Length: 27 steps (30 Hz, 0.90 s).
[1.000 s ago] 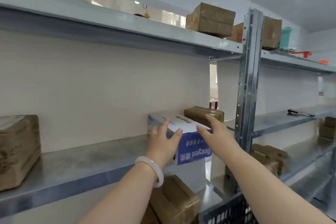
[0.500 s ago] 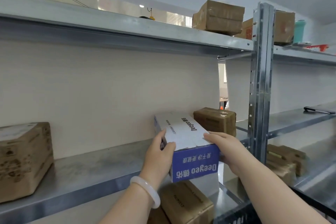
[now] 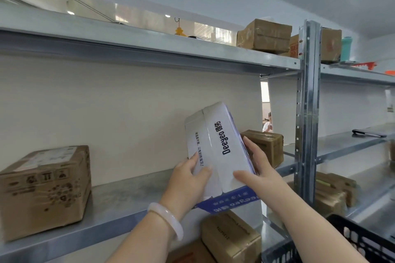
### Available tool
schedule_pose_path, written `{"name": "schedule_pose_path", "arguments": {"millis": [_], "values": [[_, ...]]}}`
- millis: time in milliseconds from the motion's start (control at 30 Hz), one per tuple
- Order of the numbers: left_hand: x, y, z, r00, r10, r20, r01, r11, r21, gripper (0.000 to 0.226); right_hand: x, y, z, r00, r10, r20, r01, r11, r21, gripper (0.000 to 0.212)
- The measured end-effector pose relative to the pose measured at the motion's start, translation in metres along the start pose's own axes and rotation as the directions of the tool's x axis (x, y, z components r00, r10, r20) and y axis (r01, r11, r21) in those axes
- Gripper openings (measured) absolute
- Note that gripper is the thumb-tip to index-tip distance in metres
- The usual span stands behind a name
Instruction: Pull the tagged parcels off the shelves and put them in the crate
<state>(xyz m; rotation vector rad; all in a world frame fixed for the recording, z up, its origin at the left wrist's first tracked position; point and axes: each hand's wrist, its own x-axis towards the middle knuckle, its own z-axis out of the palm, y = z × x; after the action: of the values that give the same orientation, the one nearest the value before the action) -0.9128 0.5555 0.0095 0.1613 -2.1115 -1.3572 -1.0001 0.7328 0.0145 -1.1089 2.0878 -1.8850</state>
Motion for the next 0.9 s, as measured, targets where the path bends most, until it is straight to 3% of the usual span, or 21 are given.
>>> {"name": "schedule_pose_path", "arguments": {"millis": [100, 200, 267, 333, 433, 467, 567, 667, 800, 867, 900], "values": [[-0.002, 0.016, -0.009, 0.997, -0.046, 0.056, 0.050, 0.996, -0.071, 0.051, -0.011, -0.008, 0.012, 0.995, -0.101, 0.008, 0.101, 0.981, -0.167, 0.079], [-0.005, 0.025, -0.013, 0.989, -0.132, 0.064, 0.137, 0.987, -0.082, 0.125, -0.021, -0.016, 0.025, 0.982, -0.190, 0.010, 0.183, 0.931, -0.316, 0.084], [-0.008, 0.029, -0.014, 0.984, -0.171, 0.052, 0.176, 0.980, -0.095, 0.139, -0.026, -0.024, 0.032, 0.978, -0.208, 0.012, 0.200, 0.921, -0.336, 0.083], [-0.011, 0.028, -0.015, 0.982, -0.183, 0.047, 0.189, 0.967, -0.170, 0.123, -0.028, -0.029, 0.033, 0.982, -0.190, -0.002, 0.183, 0.949, -0.258, 0.076], [-0.015, 0.023, -0.021, 0.982, -0.146, 0.124, 0.184, 0.895, -0.406, 0.083, -0.028, -0.031, 0.027, 0.988, -0.116, -0.102, 0.125, 0.988, 0.088, 0.059], [-0.015, 0.019, -0.023, 0.981, -0.130, 0.141, 0.181, 0.872, -0.455, 0.074, -0.027, -0.031, 0.025, 0.986, -0.084, -0.146, 0.104, 0.986, 0.131, 0.056], [-0.020, 0.013, -0.020, 0.981, -0.073, 0.182, 0.152, 0.871, -0.467, 0.060, -0.024, -0.027, 0.028, 0.991, -0.004, -0.134, 0.021, 0.993, 0.120, 0.040], [-0.025, 0.010, -0.019, 0.974, 0.003, 0.226, 0.106, 0.876, -0.470, 0.056, -0.026, -0.024, 0.037, 0.991, -0.039, -0.126, 0.057, 0.988, 0.143, 0.035], [-0.020, -0.001, -0.024, 0.994, 0.106, -0.014, -0.104, 0.927, -0.361, 0.039, -0.028, -0.025, 0.046, 0.976, -0.182, -0.120, 0.196, 0.973, 0.119, 0.045], [-0.021, -0.002, -0.028, 0.990, 0.125, -0.069, -0.142, 0.922, -0.360, 0.045, -0.028, -0.023, 0.051, 0.970, -0.228, -0.089, 0.235, 0.969, 0.075, 0.051], [-0.022, 0.000, -0.029, 0.992, 0.115, -0.056, -0.128, 0.925, -0.357, 0.058, -0.027, -0.023, 0.055, 0.968, -0.237, -0.088, 0.241, 0.970, 0.038, 0.055]]}}
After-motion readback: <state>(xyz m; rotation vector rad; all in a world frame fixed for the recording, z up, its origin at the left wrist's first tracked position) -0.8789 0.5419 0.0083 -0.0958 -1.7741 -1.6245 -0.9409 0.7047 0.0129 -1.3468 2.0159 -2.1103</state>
